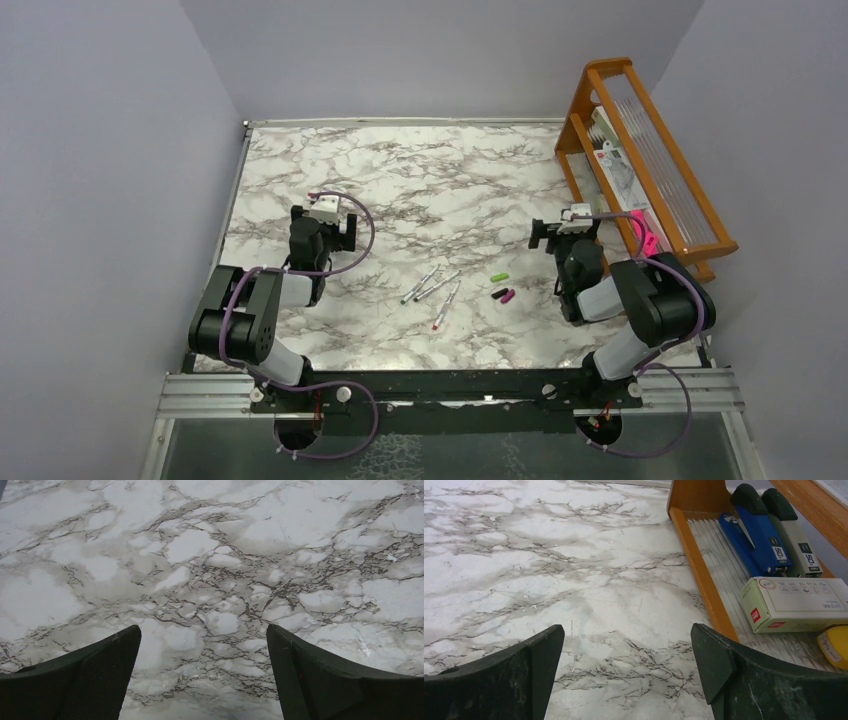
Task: Insert the pens into the pen caps
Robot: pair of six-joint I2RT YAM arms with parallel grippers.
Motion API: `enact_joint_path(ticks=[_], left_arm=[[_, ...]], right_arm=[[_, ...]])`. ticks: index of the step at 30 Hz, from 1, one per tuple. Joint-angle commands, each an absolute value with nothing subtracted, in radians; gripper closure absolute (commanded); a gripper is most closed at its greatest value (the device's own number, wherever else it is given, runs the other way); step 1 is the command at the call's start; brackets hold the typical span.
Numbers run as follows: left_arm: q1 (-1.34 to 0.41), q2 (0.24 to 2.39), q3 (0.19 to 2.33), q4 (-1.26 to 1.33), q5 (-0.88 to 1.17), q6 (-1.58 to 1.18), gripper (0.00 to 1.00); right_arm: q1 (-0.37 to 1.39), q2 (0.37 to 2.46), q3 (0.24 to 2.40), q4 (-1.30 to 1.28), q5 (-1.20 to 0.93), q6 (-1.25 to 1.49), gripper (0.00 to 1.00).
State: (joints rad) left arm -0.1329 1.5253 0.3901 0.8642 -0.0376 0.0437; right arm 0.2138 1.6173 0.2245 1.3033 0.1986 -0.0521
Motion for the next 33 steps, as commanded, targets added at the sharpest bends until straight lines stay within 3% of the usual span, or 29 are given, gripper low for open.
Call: enact_joint_path(ticks=[1,13,27,30,33], left_arm=[[-0.131,1.521,0.406,0.869,-0.009,0.028,0.01],[-0.132,1.415,0.459,0.735,0.101,-0.004,0.01],[-0.135,1.296,0.435,0.683,0.097,-0.495,0.01],[-0.136,1.315,0.410,0.765,0.203,-0.612,0.01],[-0.136,1.308,0.429,0.798,0.293,-0.650,0.01]], right_arm=[[0.207,1.613,0.218,1.331,0.165,-0.052,0.01],[0.207,1.608,0.227,1.307,0.167,-0.042,0.01],[0.206,1.543,0.179,1.350,0.200,-0.052,0.00],[0.212,1.400,0.214,1.158,0.284,-0.023,0.00],[0.210,1.214,0.365,0.709,0.397,0.189,0.00]])
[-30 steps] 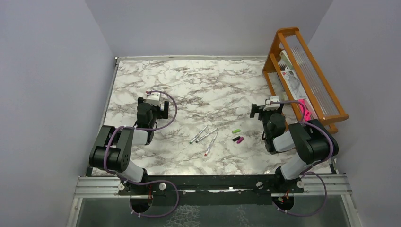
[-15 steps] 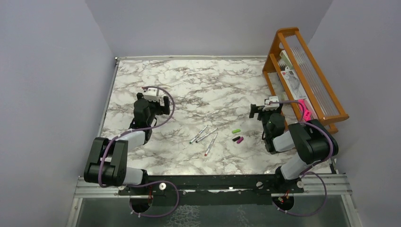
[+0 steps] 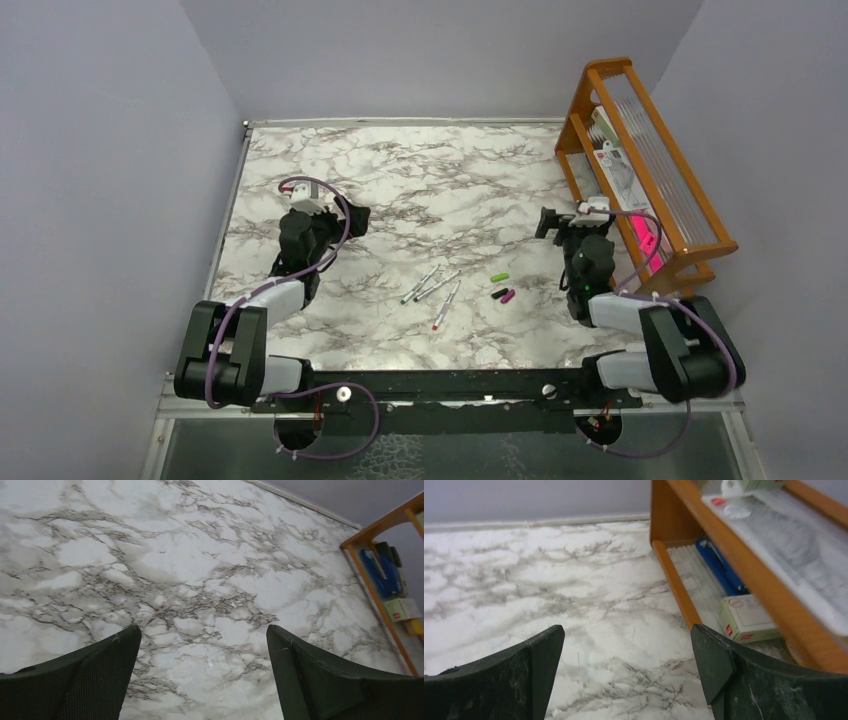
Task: Insert the pens into the pen caps
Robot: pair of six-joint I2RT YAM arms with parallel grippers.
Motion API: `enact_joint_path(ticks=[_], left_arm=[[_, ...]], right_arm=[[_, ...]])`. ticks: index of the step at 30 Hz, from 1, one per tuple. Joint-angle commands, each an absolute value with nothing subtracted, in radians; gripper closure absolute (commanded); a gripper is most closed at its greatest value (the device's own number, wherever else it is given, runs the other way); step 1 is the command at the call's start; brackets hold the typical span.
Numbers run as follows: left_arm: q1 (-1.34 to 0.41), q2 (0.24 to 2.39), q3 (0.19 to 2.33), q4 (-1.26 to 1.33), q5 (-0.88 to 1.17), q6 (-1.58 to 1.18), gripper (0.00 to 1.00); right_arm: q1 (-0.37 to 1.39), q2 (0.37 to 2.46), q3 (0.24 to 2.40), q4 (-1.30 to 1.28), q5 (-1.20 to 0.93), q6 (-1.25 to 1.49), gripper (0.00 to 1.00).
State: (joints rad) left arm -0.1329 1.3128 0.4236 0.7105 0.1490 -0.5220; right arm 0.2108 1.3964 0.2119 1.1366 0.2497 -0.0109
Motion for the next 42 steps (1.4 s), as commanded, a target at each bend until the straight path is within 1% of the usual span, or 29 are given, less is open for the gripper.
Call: enact_joint_path(ticks=[1,4,6,7,8,9,10,11,13,14,15,16,17,18,20,22,23,24,27,29,31,33,38,42], left_arm=[[-0.135,1.302,0.435,0.797,0.298,-0.666,0.01],[-0.146,1.287,0.460,0.788,0.328,-0.689,0.01],[-0.172,1.278,0.473,0.758,0.320,-0.681,0.01],[-0.194,1.271,0.486,0.727,0.313,-0.656,0.01],[-0.220,1.264,0.502,0.685,0.298,-0.622,0.01],[-0.253,1.258,0.523,0.619,0.273,-0.578,0.01],[-0.292,1.252,0.554,0.545,0.234,-0.532,0.01],[-0.334,1.250,0.589,0.456,0.180,-0.481,0.01],[-0.429,1.252,0.668,0.301,0.053,-0.391,0.01],[-0.458,1.253,0.691,0.223,-0.004,-0.354,0.01],[-0.485,1.250,0.702,0.188,-0.048,-0.323,0.01],[-0.506,1.241,0.704,0.169,-0.091,-0.297,0.01],[-0.526,1.230,0.702,0.159,-0.121,-0.275,0.04],[-0.541,1.221,0.702,0.148,-0.140,-0.257,0.09],[-0.569,1.217,0.725,0.103,-0.147,-0.221,0.18],[-0.596,1.242,0.790,0.008,-0.129,-0.191,0.28],[-0.611,1.265,0.841,-0.056,-0.118,-0.175,0.29],[-0.628,1.292,0.889,-0.125,-0.109,-0.149,0.29],[-0.675,1.389,1.041,-0.332,-0.068,-0.098,0.34],[-0.705,1.430,1.082,-0.408,-0.050,-0.070,0.37],[-0.722,1.445,1.066,-0.431,-0.033,-0.064,0.43],[-0.727,1.455,1.038,-0.429,-0.002,-0.072,0.44],[-0.753,1.494,1.023,-0.427,0.021,-0.079,0.54],[-0.765,1.532,1.015,-0.422,0.007,-0.098,0.56]], right_arm=[[0.210,1.181,0.416,0.589,0.382,0.208,0.00],[0.210,1.168,0.560,0.299,0.308,0.279,0.00],[0.210,1.170,0.600,0.207,0.227,0.288,0.02],[0.210,1.165,0.608,0.178,0.190,0.302,0.09],[0.210,1.157,0.609,0.162,0.149,0.309,0.22],[0.210,1.146,0.608,0.146,0.101,0.306,0.32],[0.210,1.134,0.606,0.135,0.064,0.313,0.39],[0.210,1.121,0.600,0.128,0.026,0.320,0.48],[0.210,1.105,0.579,0.130,-0.027,0.312,0.62],[0.210,1.106,0.561,0.141,-0.005,0.299,0.66],[0.210,1.111,0.539,0.159,0.053,0.294,0.69],[0.210,1.119,0.517,0.191,0.107,0.297,0.69],[0.210,1.126,0.505,0.200,0.146,0.293,0.67],[0.210,1.128,0.505,0.203,0.154,0.295,0.63],[0.209,1.115,0.505,0.202,0.097,0.308,0.50],[0.210,1.098,0.502,0.217,0.027,0.303,0.32],[0.210,1.091,0.504,0.209,0.009,0.301,0.27],[0.210,1.083,0.510,0.192,0.005,0.303,0.26],[0.210,1.061,0.527,0.138,-0.001,0.306,0.27],[0.210,1.040,0.521,0.123,-0.021,0.295,0.28],[0.210,1.021,0.510,0.119,-0.032,0.294,0.29],[0.210,1.005,0.496,0.120,-0.037,0.296,0.30],[0.210,1.005,0.478,0.132,-0.048,0.305,0.31],[0.209,1.031,0.485,0.136,-0.048,0.310,0.30]])
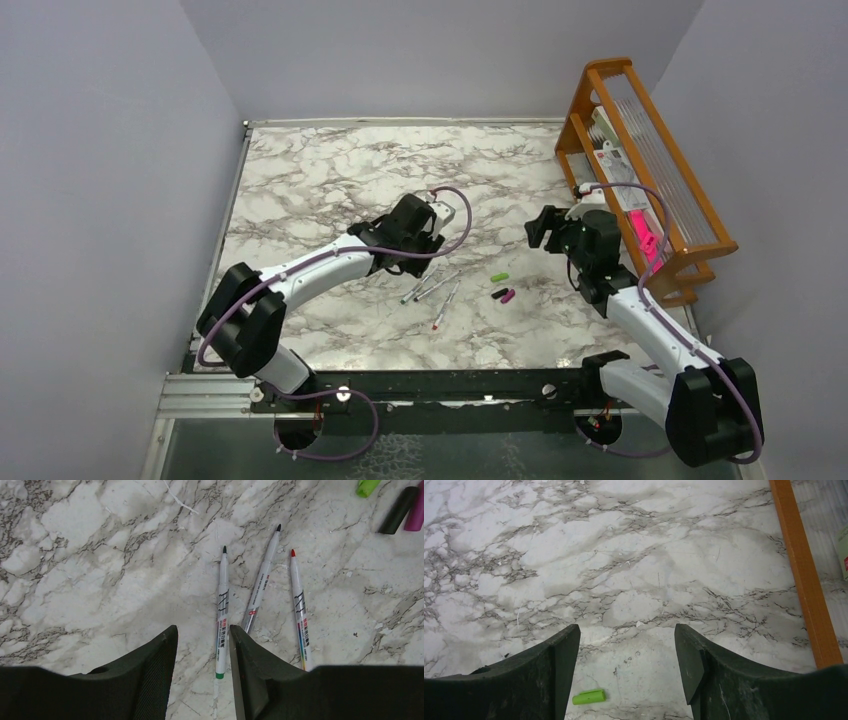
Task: Insert the pens into the pen caps
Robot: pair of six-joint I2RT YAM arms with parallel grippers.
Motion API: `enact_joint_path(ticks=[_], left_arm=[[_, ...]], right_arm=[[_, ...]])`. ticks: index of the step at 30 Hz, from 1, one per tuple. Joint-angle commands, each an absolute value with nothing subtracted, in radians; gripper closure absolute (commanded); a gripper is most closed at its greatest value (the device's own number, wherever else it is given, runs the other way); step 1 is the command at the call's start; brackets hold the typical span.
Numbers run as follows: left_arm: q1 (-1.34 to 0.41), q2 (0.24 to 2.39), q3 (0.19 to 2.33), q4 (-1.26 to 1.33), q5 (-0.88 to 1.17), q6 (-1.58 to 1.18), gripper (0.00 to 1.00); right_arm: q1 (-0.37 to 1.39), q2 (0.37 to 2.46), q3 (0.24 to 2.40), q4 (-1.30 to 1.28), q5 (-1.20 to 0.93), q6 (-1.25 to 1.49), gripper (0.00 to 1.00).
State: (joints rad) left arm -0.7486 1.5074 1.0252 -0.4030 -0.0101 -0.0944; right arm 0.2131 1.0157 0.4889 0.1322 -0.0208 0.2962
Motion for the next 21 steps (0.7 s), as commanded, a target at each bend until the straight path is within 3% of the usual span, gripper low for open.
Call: enact_joint_path(ticks=[1,21], left_arm=[[-0.771,1.542,1.012,-0.422,0.005,-0.102,0.56],[-0.787,1.684,0.975,-0.332,0.034,-0.106,0.56]], right_arm=[[0.209,1.036,0.487,0.135,-0.047,0.311,0.30],[0.210,1.055,0.478,0.142,-0.052,0.307,0.30]])
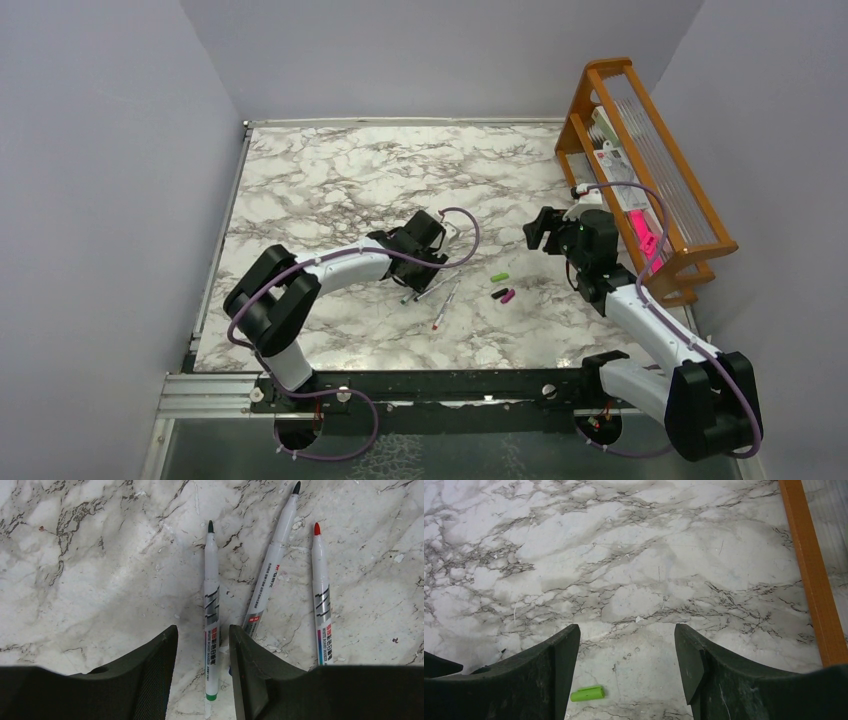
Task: Insert the pens into the pen caps
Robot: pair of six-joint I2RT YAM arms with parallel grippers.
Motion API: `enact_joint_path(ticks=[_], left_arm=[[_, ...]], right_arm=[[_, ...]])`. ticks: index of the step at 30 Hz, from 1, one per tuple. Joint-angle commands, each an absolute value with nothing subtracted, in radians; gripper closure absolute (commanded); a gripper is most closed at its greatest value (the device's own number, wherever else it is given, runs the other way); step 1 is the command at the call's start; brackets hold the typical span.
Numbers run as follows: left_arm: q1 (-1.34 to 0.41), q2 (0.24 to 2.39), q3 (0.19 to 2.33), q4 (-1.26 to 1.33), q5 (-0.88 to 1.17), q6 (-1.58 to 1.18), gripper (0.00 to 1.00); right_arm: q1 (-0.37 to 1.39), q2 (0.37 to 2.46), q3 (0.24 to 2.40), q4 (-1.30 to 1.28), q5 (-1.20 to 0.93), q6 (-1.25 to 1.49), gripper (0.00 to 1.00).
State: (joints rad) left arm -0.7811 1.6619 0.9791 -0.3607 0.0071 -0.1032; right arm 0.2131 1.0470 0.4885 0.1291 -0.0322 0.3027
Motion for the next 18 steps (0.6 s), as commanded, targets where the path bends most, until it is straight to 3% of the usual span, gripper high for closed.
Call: enact_joint_path(ticks=[1,5,9,11,18], left_arm=[[-0.787,1.689,0.976,-0.331,0.036,-0.105,0.56],[-0.787,1.695,0.971,-0.339,0.014,-0.109,0.60],[-0.787,1.733,0.968,-0.337,0.022,-0.107,0.81],[-0.787,1.739,0.967,-0.337,0.038,-0.107,0.99],[-0.787,1.665,0.967,-0.276,0.097,-0.124,1.00]], right_arm=[[0.210,1.055,0.479,0.142,-0.054,0.308,0.30],[0.210,1.057,0.480,0.140,-0.054,0.307,0.30],[0.210,1.054,0.483,0.134,-0.055,0.302,0.31],[0.209,1.053,0.485,0.130,-0.063,0.297,0.31],[0.210,1.019,0.504,0.123,-0.170,0.303,0.36]])
